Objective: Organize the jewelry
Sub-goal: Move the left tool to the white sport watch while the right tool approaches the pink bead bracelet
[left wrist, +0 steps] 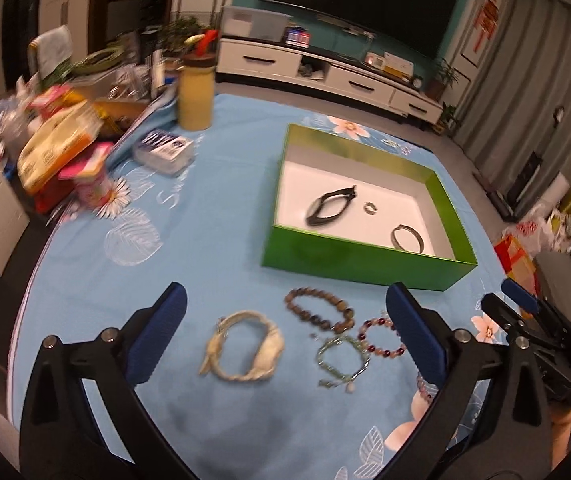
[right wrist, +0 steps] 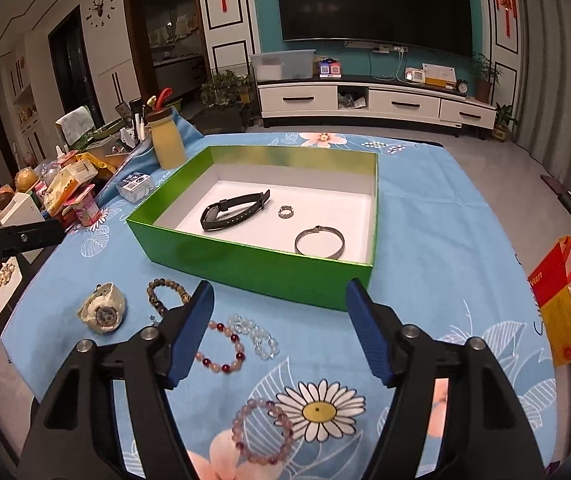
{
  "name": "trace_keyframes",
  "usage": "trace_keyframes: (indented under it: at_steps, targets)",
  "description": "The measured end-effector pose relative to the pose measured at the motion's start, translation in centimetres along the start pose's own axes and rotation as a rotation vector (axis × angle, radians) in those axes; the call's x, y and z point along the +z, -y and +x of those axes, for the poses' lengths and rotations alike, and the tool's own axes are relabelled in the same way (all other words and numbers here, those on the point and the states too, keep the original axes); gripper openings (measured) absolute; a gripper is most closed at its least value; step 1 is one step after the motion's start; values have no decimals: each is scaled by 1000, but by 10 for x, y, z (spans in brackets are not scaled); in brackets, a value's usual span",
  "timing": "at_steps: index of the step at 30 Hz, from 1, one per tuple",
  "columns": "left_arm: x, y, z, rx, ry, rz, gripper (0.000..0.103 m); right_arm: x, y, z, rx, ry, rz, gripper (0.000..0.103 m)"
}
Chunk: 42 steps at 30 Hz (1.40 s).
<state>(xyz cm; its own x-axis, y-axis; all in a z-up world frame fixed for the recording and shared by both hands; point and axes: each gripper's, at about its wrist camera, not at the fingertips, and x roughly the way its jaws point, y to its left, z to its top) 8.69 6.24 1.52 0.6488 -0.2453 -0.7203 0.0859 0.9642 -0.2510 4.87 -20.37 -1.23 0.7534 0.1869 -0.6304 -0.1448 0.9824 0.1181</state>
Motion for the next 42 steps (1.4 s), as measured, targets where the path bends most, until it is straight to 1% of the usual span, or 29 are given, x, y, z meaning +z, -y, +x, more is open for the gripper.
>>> trace_keyframes:
  at_steps: [5, 7, 11, 17, 20, 22, 23, 26, 29, 30, 32, 33, 34, 35, 37, 39, 40, 41, 42]
  targets:
    - [-16, -37, -9, 6, 3, -111, 101, -7, 5, -7, 17, -5, 20, 72]
    - [-22, -43, -10, 19, 8, -120, 101, -10, 6, -7, 19, -11, 25, 72]
    - [-38, -44, -13, 28, 26, -77, 101, -18, 11, -11, 34, -21, 48, 72]
    - [-67, -26, -19, 11, 34, 74, 101, -33, 19, -20, 41, -41, 41, 72]
    - [-80, -18, -21, -18, -9, 140, 101, -43, 21, -25, 56, -64, 24, 72]
    - [-89, -15, -22, -65, -65, 176, 101, -55, 21, -27, 80, -88, 18, 72]
    - [-92, -16, -21, -86, -81, 180, 101, -61, 20, -27, 94, -101, 14, 72]
    - [-96, -19, -17, -106, -83, 148, 101, -82, 10, -22, 122, -147, -10, 72]
    - [-97, -24, -5, -136, -99, 66, 101, -93, 0, -11, 151, -191, -9, 72]
    - [-97, -24, -1, -134, -97, 56, 101, -95, -3, -8, 161, -198, -12, 72]
    - [-96, -22, 3, -105, -87, 73, 101, -97, -13, -2, 168, -201, -34, 71]
    - [-95, -21, 4, -93, -79, 84, 101, -98, -15, 0, 169, -201, -43, 68]
    - [-94, -20, 6, -97, -77, 90, 101, -98, -19, 3, 174, -203, -52, 63]
    - [-93, -20, 8, -101, -72, 93, 101, -99, -23, 8, 179, -208, -65, 60]
    - [-91, -19, 9, -102, -62, 104, 99, -99, -27, 16, 169, -216, -83, 51]
    - [-87, -17, 13, -92, -54, 127, 93, -102, -31, 23, 147, -218, -95, 47]
    - [-86, -15, 15, -92, -52, 141, 91, -101, -33, 24, 136, -205, -106, 43]
    - [-83, -14, 17, -93, -51, 150, 87, -101, -36, 25, 119, -198, -124, 41]
    - [-81, -12, 21, -93, -55, 165, 79, -102, -39, 26, 101, -191, -143, 37]
